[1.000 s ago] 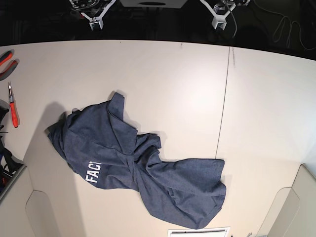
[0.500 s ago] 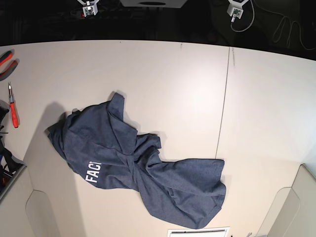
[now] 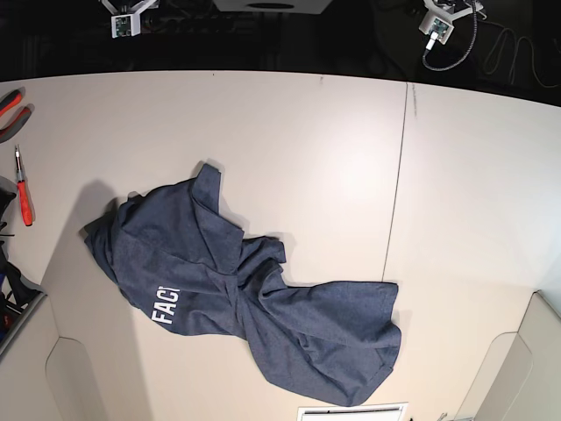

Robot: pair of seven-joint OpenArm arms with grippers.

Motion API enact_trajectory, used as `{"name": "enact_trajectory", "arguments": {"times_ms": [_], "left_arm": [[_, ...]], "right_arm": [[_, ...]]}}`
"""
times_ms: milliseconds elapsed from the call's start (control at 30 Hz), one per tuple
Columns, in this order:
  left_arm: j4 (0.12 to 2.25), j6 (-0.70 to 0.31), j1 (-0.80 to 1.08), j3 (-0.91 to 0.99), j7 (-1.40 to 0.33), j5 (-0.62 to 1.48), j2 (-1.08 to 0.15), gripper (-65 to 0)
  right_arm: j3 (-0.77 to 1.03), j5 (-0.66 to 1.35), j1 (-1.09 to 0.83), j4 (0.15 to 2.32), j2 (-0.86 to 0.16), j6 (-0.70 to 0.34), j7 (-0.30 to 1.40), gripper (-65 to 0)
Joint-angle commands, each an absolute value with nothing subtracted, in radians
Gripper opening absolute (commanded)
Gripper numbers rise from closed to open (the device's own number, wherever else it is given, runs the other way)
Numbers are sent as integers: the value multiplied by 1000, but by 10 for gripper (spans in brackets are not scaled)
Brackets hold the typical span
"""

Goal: Layout the t-shirt on the table in an organized manner, then fold the t-shirt properly

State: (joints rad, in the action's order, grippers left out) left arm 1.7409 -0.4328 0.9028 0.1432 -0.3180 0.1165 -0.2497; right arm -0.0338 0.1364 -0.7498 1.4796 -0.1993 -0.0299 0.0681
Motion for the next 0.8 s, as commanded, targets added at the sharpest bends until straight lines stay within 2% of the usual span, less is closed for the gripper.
{"name": "enact_trajectory", "arguments": {"times_ms": [0, 100, 333, 633, 767], "left_arm": [[1788, -463, 933, 146, -307, 124, -259, -650], [1887, -523, 968, 146, -308, 167, -270, -650], [2005, -529, 973, 145, -303, 210, -269, -650], [2019, -528, 818, 145, -303, 210, -268, -650], [2019, -528, 737, 145, -303, 209, -268, -650]], "right_arm": [[-32, 138, -776, 1522, -204, -41, 49, -650], [-32, 138, -797, 1613, -204, -49, 47, -650], [-32, 138, -797, 1752, -205, -48, 47, -650], [-32, 130, -710, 1810, -204, -48, 46, -650], [-32, 7, -641, 1810, -204, -48, 48, -643]]}}
